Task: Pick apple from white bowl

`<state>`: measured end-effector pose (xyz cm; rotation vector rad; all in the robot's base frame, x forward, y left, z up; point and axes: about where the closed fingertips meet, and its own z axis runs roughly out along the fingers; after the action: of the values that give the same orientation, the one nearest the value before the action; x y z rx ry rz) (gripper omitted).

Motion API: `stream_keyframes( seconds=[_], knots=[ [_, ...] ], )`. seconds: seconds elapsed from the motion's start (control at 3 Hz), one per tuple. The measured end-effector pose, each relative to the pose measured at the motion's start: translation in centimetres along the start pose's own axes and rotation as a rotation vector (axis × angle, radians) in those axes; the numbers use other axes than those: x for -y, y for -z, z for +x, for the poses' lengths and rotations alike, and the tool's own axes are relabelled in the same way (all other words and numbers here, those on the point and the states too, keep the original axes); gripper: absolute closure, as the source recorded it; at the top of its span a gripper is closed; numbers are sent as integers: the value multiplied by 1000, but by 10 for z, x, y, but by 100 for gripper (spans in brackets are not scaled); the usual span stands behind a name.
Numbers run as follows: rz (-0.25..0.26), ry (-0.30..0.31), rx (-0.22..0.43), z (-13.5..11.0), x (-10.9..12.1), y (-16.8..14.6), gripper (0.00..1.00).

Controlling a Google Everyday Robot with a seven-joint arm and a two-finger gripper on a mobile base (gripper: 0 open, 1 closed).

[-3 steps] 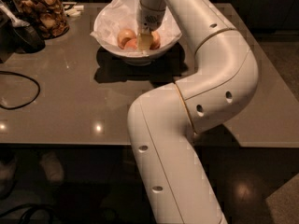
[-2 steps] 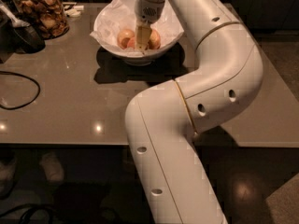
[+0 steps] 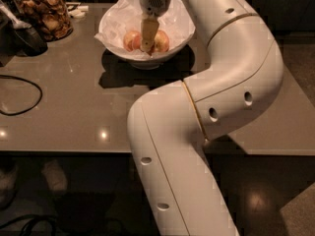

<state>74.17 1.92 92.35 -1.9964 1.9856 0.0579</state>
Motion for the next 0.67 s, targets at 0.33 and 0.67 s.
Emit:
stream_keyframes(
  seconds=[0.33,0.67],
  knots=[
    [6,2,-3,-4,-2,6,100],
    [15,5,4,-8,-4,16,100]
  ],
)
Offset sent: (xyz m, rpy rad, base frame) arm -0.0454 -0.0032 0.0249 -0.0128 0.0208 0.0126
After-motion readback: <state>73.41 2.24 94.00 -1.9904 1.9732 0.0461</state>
